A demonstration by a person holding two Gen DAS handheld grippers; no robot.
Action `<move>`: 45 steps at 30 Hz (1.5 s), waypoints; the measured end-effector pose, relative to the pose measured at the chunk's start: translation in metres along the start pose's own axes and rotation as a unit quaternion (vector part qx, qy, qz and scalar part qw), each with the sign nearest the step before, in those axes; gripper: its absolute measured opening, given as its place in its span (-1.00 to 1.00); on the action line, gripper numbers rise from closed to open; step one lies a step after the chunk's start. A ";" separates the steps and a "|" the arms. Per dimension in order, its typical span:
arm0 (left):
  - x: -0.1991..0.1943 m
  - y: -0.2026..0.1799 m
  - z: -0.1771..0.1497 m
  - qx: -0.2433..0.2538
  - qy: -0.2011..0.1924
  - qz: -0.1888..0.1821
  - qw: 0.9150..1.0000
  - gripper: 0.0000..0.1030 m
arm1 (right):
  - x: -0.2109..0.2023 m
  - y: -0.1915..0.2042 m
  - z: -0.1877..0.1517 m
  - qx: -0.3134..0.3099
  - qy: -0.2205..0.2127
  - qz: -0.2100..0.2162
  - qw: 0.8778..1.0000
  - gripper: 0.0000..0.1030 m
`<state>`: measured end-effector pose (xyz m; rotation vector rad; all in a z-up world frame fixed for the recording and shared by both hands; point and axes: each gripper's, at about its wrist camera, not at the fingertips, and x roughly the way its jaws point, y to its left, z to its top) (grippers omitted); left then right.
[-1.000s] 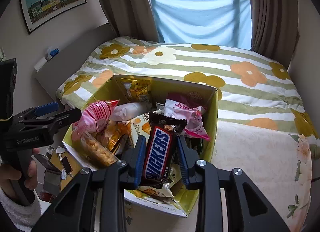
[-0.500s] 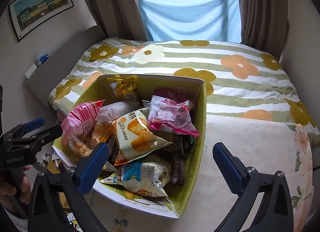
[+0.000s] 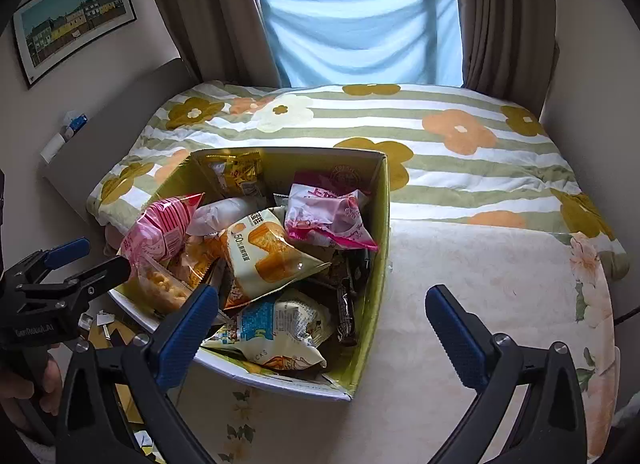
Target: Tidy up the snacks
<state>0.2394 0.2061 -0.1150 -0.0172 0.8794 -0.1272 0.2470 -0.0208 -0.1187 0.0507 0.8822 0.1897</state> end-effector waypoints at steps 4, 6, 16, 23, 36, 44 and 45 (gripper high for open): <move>-0.036 -0.016 0.000 0.012 -0.041 0.010 0.999 1.00 | -0.031 -0.004 0.003 -0.006 -0.028 -0.002 1.000 0.99; -0.058 -0.026 -0.001 0.013 -0.065 0.011 0.998 1.00 | -0.053 -0.008 0.003 -0.011 -0.047 -0.005 0.999 0.99; -0.168 -0.095 -0.035 0.017 -0.154 0.010 0.988 1.00 | -0.185 -0.038 -0.027 -0.014 -0.131 -0.045 0.990 0.99; -0.217 -0.133 -0.076 0.024 -0.180 0.003 0.983 1.00 | -0.251 -0.056 -0.073 -0.006 -0.168 -0.084 0.982 0.99; -0.242 -0.155 -0.117 0.026 -0.192 0.011 0.981 1.00 | -0.278 -0.070 -0.115 0.007 -0.181 -0.118 0.976 0.99; -0.245 -0.156 -0.120 0.024 -0.196 0.015 0.980 1.00 | -0.282 -0.071 -0.118 0.013 -0.187 -0.120 0.975 0.99; -0.245 -0.156 -0.120 0.024 -0.196 0.015 0.980 1.00 | -0.282 -0.070 -0.118 0.013 -0.187 -0.120 0.975 0.99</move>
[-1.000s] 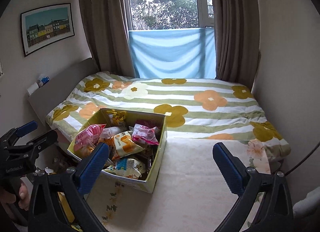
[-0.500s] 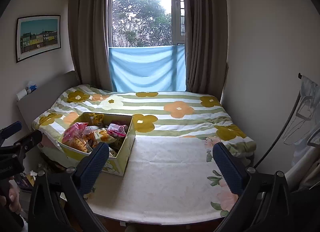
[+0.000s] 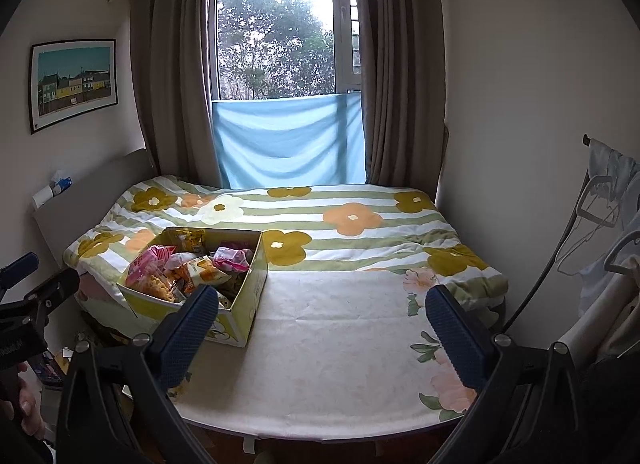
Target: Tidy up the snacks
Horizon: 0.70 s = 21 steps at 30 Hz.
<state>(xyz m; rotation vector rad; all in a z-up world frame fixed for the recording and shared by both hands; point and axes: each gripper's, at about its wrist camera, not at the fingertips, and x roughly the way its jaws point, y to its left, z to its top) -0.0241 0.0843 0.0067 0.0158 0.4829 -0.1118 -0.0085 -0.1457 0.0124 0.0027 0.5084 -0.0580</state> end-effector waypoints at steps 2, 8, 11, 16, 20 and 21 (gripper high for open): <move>0.000 -0.001 0.000 0.000 -0.001 -0.001 1.000 1.00 | 0.000 0.000 0.000 0.000 -0.001 0.001 1.000 0.99; 0.000 -0.001 0.000 0.001 -0.003 0.001 1.000 1.00 | 0.001 -0.002 -0.001 0.000 0.000 -0.003 1.000 0.99; 0.002 -0.001 0.000 0.001 0.000 0.002 1.000 1.00 | 0.002 -0.003 -0.001 -0.002 0.002 -0.006 1.000 0.99; 0.004 -0.002 -0.001 -0.001 -0.001 0.005 1.000 1.00 | 0.003 -0.004 -0.001 -0.004 0.003 -0.008 1.000 0.99; 0.006 -0.003 0.000 0.000 -0.002 0.006 1.000 1.00 | 0.004 -0.005 0.000 -0.004 0.004 -0.009 1.000 0.99; 0.006 -0.003 0.000 0.000 -0.001 0.006 1.000 1.00 | 0.005 -0.005 0.000 -0.004 0.005 -0.010 1.000 0.99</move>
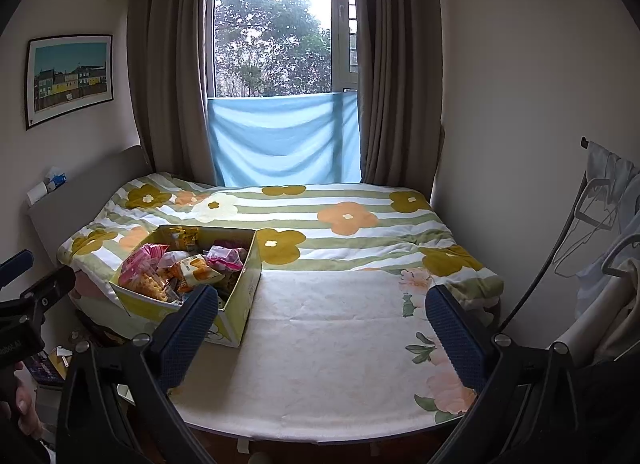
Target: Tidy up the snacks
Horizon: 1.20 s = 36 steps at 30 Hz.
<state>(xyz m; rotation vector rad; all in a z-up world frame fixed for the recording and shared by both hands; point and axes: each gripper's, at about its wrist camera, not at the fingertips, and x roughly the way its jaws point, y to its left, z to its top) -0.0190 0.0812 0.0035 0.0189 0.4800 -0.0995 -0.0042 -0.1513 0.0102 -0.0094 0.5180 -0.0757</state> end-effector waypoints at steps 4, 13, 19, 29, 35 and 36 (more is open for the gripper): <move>0.001 0.000 0.000 0.000 0.001 -0.001 1.000 1.00 | 0.003 0.000 0.001 0.001 0.001 -0.001 1.000 0.99; 0.011 -0.002 0.000 0.000 0.010 0.002 1.000 1.00 | 0.004 -0.001 0.002 0.001 0.001 -0.003 1.000 0.99; 0.015 -0.002 0.000 -0.001 0.008 0.003 1.000 1.00 | 0.008 -0.002 0.004 0.006 0.001 -0.007 1.000 0.99; 0.016 -0.005 0.001 0.002 0.001 0.023 1.000 1.00 | 0.011 -0.002 0.002 0.009 0.003 -0.009 1.000 0.99; 0.016 -0.009 0.001 0.005 -0.005 0.022 1.000 1.00 | 0.011 -0.001 0.002 0.009 0.003 -0.009 1.000 0.99; 0.015 -0.010 0.000 0.006 -0.007 0.022 1.000 1.00 | 0.011 -0.001 0.002 0.009 0.003 -0.008 1.000 0.99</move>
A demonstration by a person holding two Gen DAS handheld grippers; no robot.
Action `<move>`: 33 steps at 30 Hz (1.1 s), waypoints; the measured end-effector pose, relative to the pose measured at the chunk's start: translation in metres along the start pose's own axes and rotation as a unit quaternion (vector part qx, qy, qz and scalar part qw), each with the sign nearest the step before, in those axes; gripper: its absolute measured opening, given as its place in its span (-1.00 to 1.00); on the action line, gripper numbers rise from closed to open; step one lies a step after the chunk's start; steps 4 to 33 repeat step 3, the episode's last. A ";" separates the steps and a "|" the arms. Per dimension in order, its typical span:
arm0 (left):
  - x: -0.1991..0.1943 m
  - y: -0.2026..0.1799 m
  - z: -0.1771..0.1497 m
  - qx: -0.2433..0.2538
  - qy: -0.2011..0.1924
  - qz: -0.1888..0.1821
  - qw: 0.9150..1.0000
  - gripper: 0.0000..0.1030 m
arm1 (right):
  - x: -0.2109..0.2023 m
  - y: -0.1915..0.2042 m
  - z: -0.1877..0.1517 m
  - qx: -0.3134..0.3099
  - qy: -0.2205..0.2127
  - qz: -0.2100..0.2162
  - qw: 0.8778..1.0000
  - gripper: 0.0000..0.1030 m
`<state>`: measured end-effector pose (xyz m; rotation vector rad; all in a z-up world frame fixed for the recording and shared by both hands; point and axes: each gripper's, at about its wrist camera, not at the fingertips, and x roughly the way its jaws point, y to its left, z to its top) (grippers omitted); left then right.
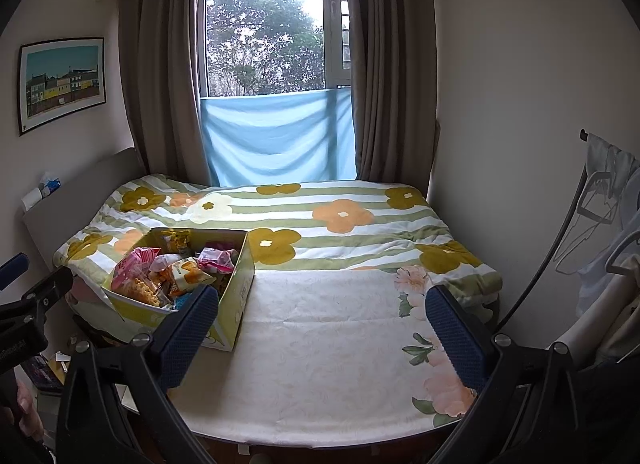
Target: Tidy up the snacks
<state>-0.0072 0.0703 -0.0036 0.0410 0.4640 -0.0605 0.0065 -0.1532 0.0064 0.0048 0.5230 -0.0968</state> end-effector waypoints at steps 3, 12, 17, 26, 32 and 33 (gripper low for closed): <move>-0.003 -0.003 0.000 0.006 -0.010 0.003 1.000 1.00 | 0.000 0.000 0.000 0.000 0.000 -0.001 1.000 0.99; -0.003 -0.003 0.000 0.006 -0.010 0.003 1.000 1.00 | 0.000 0.000 0.000 0.000 0.000 -0.001 1.000 0.99; -0.003 -0.003 0.000 0.006 -0.010 0.003 1.000 1.00 | 0.000 0.000 0.000 0.000 0.000 -0.001 1.000 0.99; -0.003 -0.003 0.000 0.006 -0.010 0.003 1.000 1.00 | 0.000 0.000 0.000 0.000 0.000 -0.001 1.000 0.99; -0.003 -0.003 0.000 0.006 -0.010 0.003 1.000 1.00 | 0.000 0.000 0.000 0.000 0.000 -0.001 1.000 0.99; -0.003 -0.003 0.000 0.006 -0.010 0.003 1.000 1.00 | 0.000 0.000 0.000 0.000 0.000 -0.001 1.000 0.99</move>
